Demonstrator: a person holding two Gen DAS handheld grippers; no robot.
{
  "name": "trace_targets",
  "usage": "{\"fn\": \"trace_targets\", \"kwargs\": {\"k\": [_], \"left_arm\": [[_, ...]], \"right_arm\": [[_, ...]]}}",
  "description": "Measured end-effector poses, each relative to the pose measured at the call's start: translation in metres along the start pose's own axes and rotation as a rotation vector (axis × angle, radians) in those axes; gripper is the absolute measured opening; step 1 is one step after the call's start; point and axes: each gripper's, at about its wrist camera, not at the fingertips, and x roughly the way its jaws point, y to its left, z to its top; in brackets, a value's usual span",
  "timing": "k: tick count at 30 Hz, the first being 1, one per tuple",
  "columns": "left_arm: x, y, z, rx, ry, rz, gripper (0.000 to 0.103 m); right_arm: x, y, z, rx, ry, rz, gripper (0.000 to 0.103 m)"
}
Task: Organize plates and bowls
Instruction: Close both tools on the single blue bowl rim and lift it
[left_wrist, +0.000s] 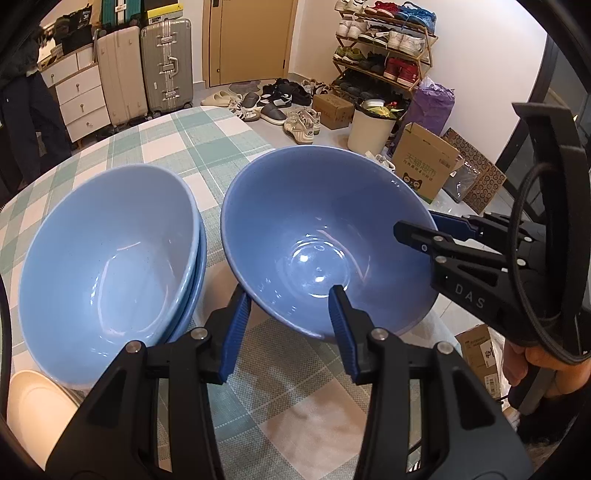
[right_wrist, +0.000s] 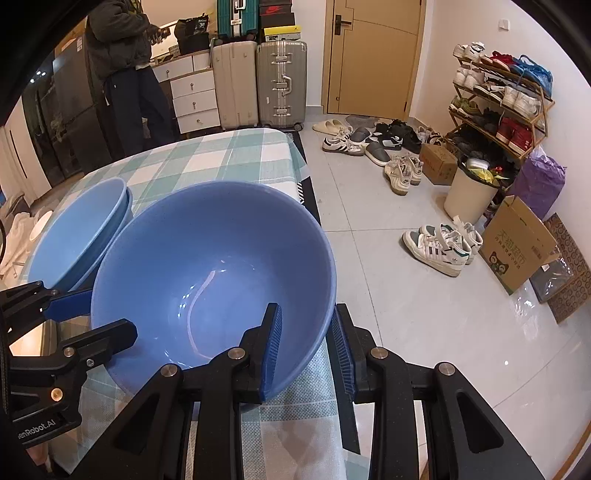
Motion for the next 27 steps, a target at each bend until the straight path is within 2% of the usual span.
{"fn": "trace_targets", "kwargs": {"k": [5,11,27], "left_arm": [[0.001,-0.001,0.001,0.007,0.004,0.008,0.041],[0.002,0.0,0.002,0.008,0.001,-0.003,0.039],[-0.009,-0.002,0.003,0.031,-0.026,0.003,0.037]], "right_arm": [[0.001,-0.002,0.002,0.016,-0.008,0.006,0.028],[-0.001,-0.005,0.002,0.029,-0.009,-0.006,0.021],[-0.014,-0.003,0.003,0.035,-0.036,-0.026,0.02]]}}
